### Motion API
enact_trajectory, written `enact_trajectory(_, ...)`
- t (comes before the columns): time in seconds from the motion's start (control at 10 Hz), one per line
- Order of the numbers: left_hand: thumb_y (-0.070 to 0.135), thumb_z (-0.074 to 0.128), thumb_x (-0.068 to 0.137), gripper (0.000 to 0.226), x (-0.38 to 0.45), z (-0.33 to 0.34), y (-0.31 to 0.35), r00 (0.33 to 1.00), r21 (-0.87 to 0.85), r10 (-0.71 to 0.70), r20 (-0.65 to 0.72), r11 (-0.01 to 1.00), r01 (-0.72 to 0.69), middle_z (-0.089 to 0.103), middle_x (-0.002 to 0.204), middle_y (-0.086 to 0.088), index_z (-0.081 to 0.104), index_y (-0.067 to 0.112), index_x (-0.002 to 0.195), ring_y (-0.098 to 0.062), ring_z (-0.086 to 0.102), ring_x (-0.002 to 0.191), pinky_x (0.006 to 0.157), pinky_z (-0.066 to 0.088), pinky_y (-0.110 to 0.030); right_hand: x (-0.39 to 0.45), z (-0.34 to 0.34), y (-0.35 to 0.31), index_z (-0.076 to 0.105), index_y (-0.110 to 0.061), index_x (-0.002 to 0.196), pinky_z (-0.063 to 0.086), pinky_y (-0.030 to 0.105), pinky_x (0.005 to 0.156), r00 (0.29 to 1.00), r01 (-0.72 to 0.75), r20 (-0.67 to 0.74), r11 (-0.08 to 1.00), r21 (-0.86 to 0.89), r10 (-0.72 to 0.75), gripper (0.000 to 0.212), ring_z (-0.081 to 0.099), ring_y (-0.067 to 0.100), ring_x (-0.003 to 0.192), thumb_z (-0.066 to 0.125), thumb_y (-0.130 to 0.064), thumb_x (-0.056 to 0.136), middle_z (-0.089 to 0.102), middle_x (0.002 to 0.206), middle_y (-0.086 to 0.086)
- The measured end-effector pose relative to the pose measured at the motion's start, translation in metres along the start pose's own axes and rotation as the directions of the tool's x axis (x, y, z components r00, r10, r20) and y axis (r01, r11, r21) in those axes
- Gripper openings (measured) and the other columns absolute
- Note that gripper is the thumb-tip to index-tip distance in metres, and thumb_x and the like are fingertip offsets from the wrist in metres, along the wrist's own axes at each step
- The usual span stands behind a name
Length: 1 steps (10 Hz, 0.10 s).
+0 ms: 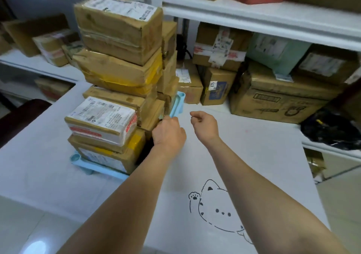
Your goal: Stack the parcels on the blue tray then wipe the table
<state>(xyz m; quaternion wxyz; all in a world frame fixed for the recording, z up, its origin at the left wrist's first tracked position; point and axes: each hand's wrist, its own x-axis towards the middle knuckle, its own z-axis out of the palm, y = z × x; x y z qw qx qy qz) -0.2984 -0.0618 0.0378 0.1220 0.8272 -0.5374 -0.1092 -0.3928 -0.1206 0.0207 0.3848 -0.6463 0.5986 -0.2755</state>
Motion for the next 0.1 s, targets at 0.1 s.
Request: enact_trajectory(0.1,0.026,0.051,0.092,0.024,0.0069,-0.0160,0.0247,0.997,-0.241,-0.017,-0.077,0.970,-0.002,0.064,0.106,-0.007,0.067,0.013,0.103,-0.024,0.058,0.089,0.072,0.050,-0.032,-0.0029,-0.0325,-0.0134,0.065,-0.014,0.118,0.050,0.037,0.096,0.997,0.007,-0.079,0.987,0.163,0.006,0.029,0.061,0.021,0.108,0.051,-0.012,0.093,0.067,0.116,0.006)
